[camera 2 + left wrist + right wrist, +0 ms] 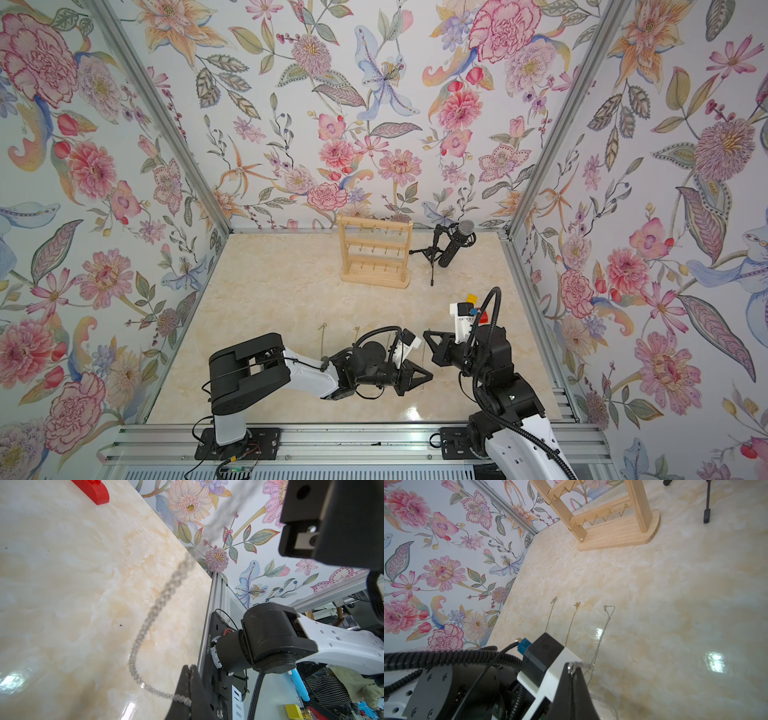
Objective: Take the necklace off the jewelry display stand
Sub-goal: Place the necklace at the center of the board.
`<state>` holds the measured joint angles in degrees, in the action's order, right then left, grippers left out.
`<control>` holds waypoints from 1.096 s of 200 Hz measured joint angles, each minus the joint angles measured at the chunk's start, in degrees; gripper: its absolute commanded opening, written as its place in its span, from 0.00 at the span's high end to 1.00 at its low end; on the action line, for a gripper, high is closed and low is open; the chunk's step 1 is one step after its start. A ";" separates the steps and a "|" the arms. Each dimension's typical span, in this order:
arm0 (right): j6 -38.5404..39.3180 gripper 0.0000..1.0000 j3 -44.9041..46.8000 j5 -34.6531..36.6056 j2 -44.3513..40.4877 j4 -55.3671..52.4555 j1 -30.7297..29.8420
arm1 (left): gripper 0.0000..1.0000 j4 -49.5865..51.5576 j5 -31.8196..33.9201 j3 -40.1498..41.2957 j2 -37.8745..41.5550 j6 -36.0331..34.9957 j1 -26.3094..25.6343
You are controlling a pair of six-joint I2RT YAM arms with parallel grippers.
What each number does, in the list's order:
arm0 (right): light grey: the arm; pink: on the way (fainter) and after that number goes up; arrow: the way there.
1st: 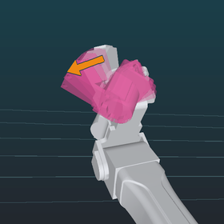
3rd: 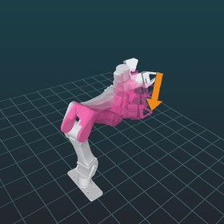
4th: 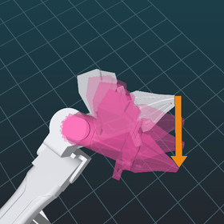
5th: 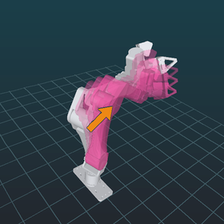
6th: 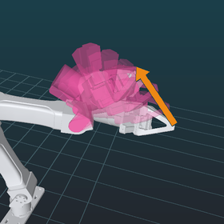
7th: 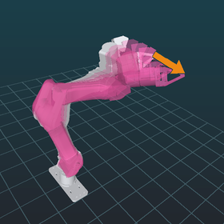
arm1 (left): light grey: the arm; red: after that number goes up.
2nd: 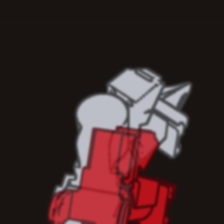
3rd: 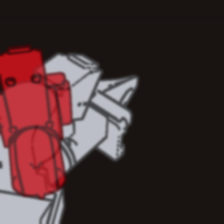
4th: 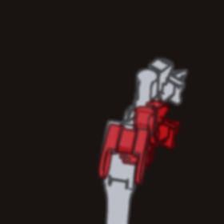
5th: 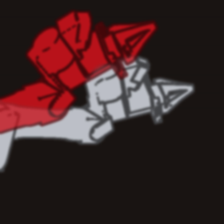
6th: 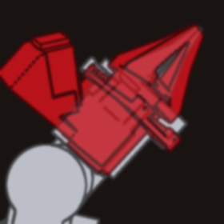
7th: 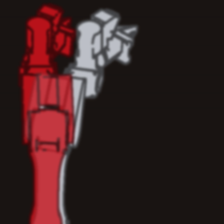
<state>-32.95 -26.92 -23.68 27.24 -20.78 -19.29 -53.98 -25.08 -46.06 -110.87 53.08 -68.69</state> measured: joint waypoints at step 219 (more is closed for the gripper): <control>-0.04 1.00 2.95 2.73 13.18 9.94 0.00 | 1.00 -4.37 0.42 1.95 -6.88 10.34 1.68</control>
<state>-32.99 -23.97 -20.95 40.42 -10.83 -19.29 -58.35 -24.67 -44.12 -117.75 63.42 -67.00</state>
